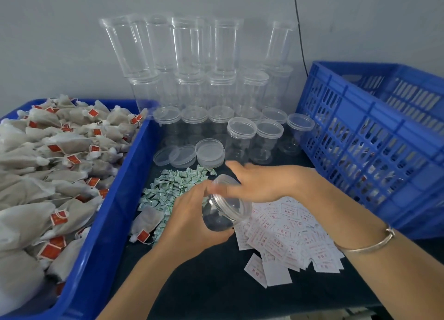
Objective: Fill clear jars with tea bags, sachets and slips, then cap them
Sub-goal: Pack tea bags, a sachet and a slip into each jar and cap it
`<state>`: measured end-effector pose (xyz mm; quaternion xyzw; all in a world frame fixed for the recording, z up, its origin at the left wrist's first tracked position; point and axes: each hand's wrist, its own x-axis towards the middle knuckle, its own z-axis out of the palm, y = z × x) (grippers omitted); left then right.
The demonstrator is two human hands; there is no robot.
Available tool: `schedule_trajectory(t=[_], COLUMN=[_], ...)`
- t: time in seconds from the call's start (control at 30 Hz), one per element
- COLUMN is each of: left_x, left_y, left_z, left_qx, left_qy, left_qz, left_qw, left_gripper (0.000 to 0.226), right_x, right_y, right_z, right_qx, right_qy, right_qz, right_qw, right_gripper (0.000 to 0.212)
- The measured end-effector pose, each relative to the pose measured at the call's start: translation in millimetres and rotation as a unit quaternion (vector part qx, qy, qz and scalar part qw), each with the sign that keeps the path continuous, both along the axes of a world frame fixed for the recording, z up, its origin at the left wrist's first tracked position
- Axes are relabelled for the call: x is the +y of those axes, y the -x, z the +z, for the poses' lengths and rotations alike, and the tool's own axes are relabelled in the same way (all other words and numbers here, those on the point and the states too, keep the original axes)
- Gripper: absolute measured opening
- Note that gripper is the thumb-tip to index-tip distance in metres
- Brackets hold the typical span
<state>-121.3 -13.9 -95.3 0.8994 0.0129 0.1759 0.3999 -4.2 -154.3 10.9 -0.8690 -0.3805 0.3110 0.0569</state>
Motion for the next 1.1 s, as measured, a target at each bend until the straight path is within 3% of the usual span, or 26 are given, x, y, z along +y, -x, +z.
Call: schedule_trajectory(t=[0.13,0.27,0.33,0.47,0.57,0.63,0.73,0.83,0.87,0.97,1.03,1.1], left_x=[-1,-3,-2,0,0,1,2,2,2,2,1,1], left_y=[2,4,4,3,5,5,5,6,6,5,5,4], left_z=[1,3,3,6,10,12,12,11,11,11,10,10], left_qx=[-0.003,-0.015,-0.006,-0.023,-0.025,-0.027,-0.024,-0.029,-0.033,-0.038,-0.041,-0.041], left_qy=[-0.017,-0.042,-0.069,-0.122,-0.091,-0.089,-0.101,-0.111,-0.113,-0.112,-0.124,-0.142], left_qz=[-0.002,0.019,0.024,0.042,0.057,0.067,0.073,0.063,0.064,0.065,0.065,0.066], left_qw=[1.0,0.999,0.997,0.991,0.994,0.993,0.992,0.991,0.991,0.991,0.989,0.987], left_gripper=[0.079,0.073,0.074,0.086,0.088,0.089,0.091,0.089,0.087,0.089,0.088,0.088], right_x=[-2,-5,1,-1,-8,-5,0,-3,-6,-10,-8,-7], right_y=[1,0,2,-1,-3,0,0,-3,-4,-7,-7,-7], right_z=[4,1,-3,-8,-14,-17,-14,-12,-12,-15,-18,-18], right_qx=[0.043,0.056,0.03,0.026,0.023,0.046,0.043,0.064,0.064,0.081,0.066,0.044], right_qy=[-0.034,-0.045,-0.04,-0.072,-0.111,-0.115,-0.094,-0.131,-0.138,-0.136,-0.113,-0.087], right_qz=[0.023,0.075,0.03,0.011,0.059,0.032,-0.031,-0.003,0.023,0.051,0.02,-0.008], right_qw=[0.998,0.995,0.998,0.997,0.992,0.992,0.994,0.989,0.988,0.986,0.991,0.995], right_gripper=[0.063,0.105,0.102,0.069,0.107,0.119,0.112,0.065,0.068,0.107,0.108,0.091])
